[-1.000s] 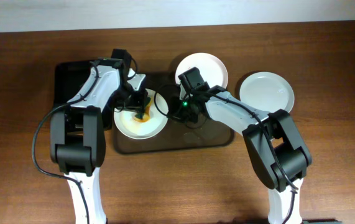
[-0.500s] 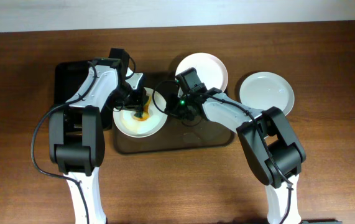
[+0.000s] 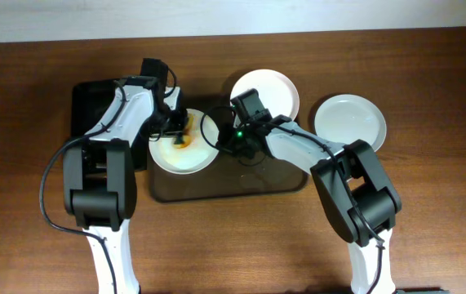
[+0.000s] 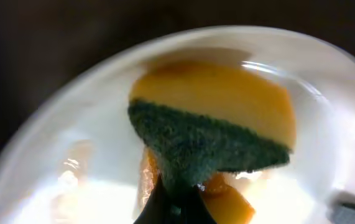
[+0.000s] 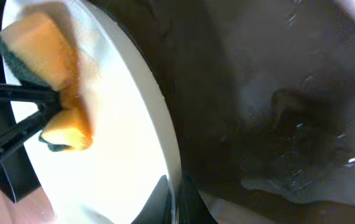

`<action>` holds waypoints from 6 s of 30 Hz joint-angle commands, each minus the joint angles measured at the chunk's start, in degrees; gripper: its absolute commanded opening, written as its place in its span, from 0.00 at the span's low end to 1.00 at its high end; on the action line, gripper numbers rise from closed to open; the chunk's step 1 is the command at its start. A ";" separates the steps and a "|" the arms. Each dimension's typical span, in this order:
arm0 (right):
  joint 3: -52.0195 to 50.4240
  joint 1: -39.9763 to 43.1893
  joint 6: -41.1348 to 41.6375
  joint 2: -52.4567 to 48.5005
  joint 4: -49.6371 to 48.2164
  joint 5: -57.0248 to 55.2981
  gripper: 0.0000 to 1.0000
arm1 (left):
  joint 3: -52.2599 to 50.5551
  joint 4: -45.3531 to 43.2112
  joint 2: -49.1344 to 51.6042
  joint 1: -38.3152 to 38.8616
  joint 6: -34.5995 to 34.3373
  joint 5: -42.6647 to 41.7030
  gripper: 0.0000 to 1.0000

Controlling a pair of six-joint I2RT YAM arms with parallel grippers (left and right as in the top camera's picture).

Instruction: Clean dirty plates on tray and stack at the side

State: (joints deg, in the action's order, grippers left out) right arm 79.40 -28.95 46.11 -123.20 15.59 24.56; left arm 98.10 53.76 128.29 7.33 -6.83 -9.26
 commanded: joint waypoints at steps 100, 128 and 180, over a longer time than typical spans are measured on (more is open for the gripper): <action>9.44 -25.03 -23.15 23.47 34.64 -91.36 0.04 | 24.48 11.65 2.10 -4.39 7.65 -4.46 0.00; 1.99 46.60 -23.37 21.94 36.74 -21.33 0.04 | 24.48 11.41 2.10 -4.39 7.65 -4.42 0.00; 2.93 5.92 -9.53 3.89 25.46 -3.91 0.04 | 24.48 11.02 2.10 -4.35 7.65 -4.44 0.01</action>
State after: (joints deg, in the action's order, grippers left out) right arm 82.13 -20.23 39.13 -118.69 40.23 16.91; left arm 122.83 64.90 130.41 2.87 1.43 -13.85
